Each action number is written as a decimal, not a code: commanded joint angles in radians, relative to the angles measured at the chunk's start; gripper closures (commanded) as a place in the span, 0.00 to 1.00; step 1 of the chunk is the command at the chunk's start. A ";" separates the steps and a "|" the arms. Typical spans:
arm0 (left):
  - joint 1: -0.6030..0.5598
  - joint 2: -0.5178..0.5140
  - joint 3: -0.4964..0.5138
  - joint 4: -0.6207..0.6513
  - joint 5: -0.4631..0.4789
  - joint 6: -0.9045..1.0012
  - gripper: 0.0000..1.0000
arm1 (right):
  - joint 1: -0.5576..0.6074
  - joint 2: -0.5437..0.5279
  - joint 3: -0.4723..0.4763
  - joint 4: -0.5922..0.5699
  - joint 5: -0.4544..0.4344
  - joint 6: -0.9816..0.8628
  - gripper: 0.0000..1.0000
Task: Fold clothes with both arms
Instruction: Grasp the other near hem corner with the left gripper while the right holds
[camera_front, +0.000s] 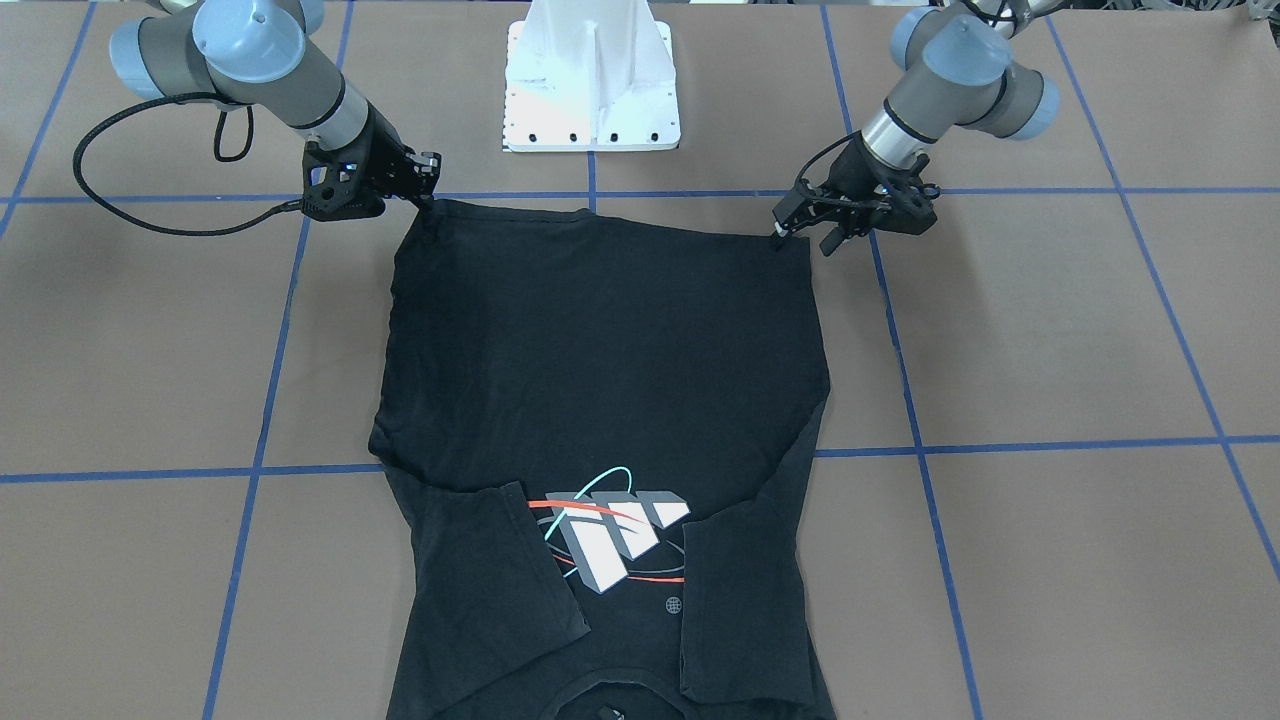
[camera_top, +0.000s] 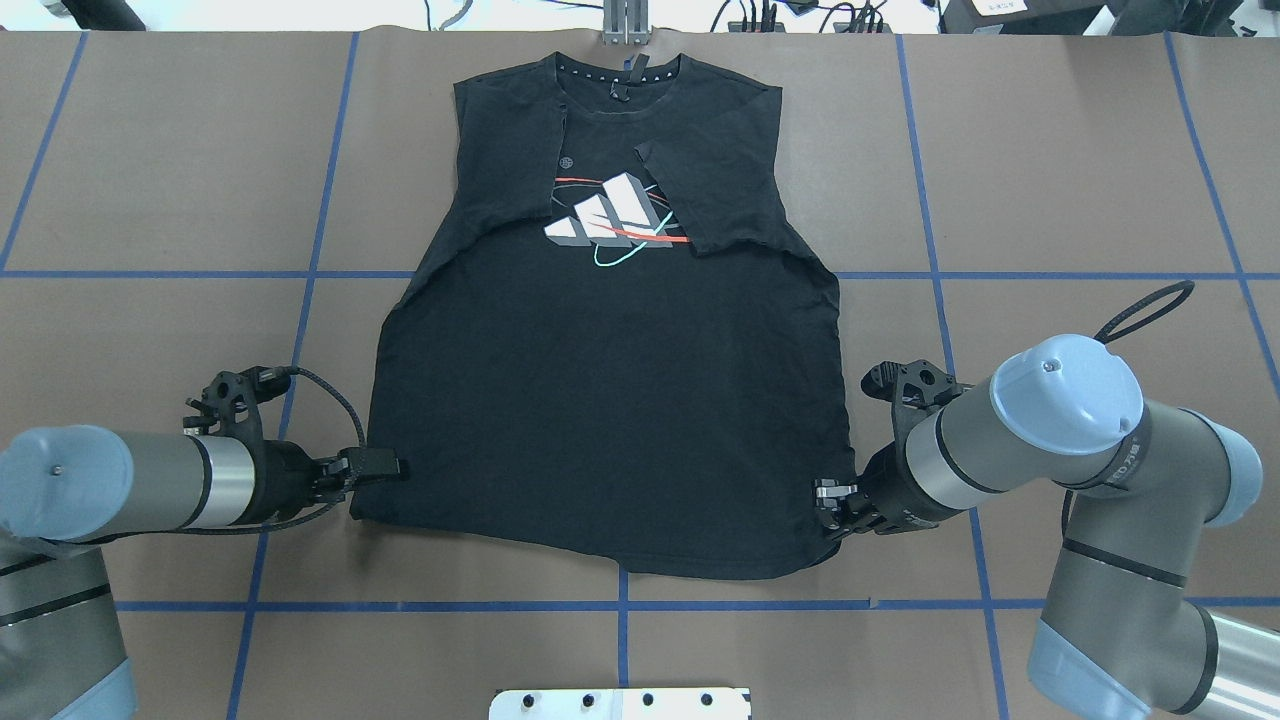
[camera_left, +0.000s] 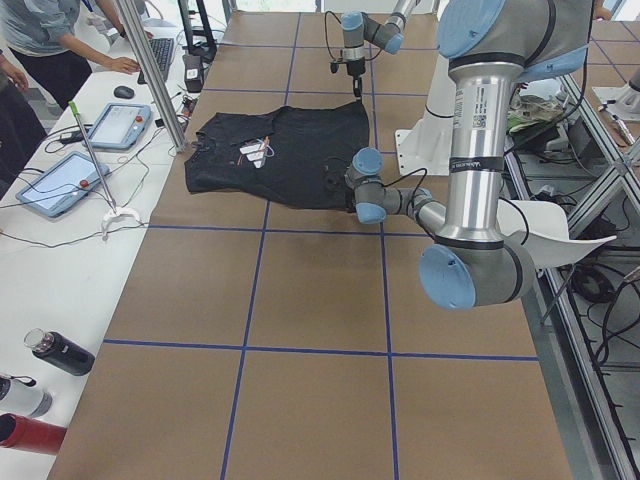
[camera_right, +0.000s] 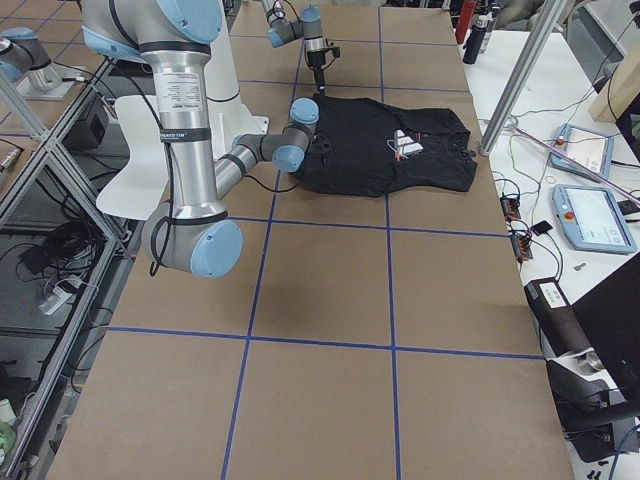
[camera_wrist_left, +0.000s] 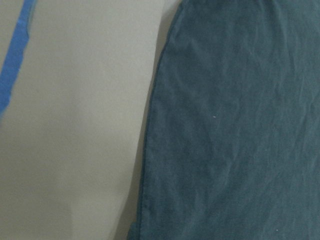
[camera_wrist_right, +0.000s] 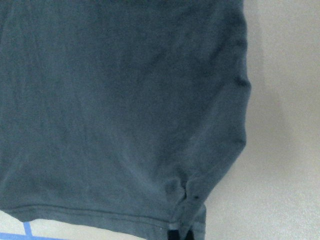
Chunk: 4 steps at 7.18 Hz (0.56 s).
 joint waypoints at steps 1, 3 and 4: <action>0.012 -0.012 0.010 0.010 0.006 0.001 0.06 | 0.030 -0.001 0.002 0.000 0.043 0.001 1.00; 0.012 -0.010 0.013 0.010 0.006 0.001 0.06 | 0.043 -0.001 0.003 -0.002 0.051 0.001 1.00; 0.015 -0.010 0.013 0.010 0.006 0.001 0.06 | 0.044 -0.001 0.003 -0.003 0.053 0.001 1.00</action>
